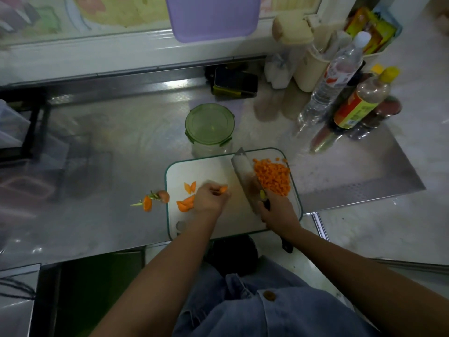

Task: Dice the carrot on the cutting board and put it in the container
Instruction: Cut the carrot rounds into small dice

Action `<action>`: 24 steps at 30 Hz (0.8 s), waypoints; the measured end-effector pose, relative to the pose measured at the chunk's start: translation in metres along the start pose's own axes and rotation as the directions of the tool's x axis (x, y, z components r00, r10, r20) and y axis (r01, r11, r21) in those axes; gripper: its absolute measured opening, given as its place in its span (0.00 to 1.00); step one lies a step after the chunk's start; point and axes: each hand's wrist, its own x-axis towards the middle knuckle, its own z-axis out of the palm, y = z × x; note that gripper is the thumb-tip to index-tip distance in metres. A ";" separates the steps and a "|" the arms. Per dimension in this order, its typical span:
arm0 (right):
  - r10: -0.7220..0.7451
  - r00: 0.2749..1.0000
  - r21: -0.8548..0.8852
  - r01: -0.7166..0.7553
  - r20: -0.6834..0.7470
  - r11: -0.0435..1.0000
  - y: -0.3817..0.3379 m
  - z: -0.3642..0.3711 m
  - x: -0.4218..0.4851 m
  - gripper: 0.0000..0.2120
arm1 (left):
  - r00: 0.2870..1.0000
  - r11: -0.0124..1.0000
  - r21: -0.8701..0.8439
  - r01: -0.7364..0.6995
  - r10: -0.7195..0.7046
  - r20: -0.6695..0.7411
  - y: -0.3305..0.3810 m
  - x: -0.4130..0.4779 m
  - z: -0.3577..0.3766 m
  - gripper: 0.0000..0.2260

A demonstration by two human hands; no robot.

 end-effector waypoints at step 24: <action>-0.036 0.996 -0.100 0.043 0.078 0.994 -0.016 0.004 -0.023 0.05 | 0.967 0.934 0.267 -0.238 0.253 -0.021 -0.003 -0.003 -0.002 0.08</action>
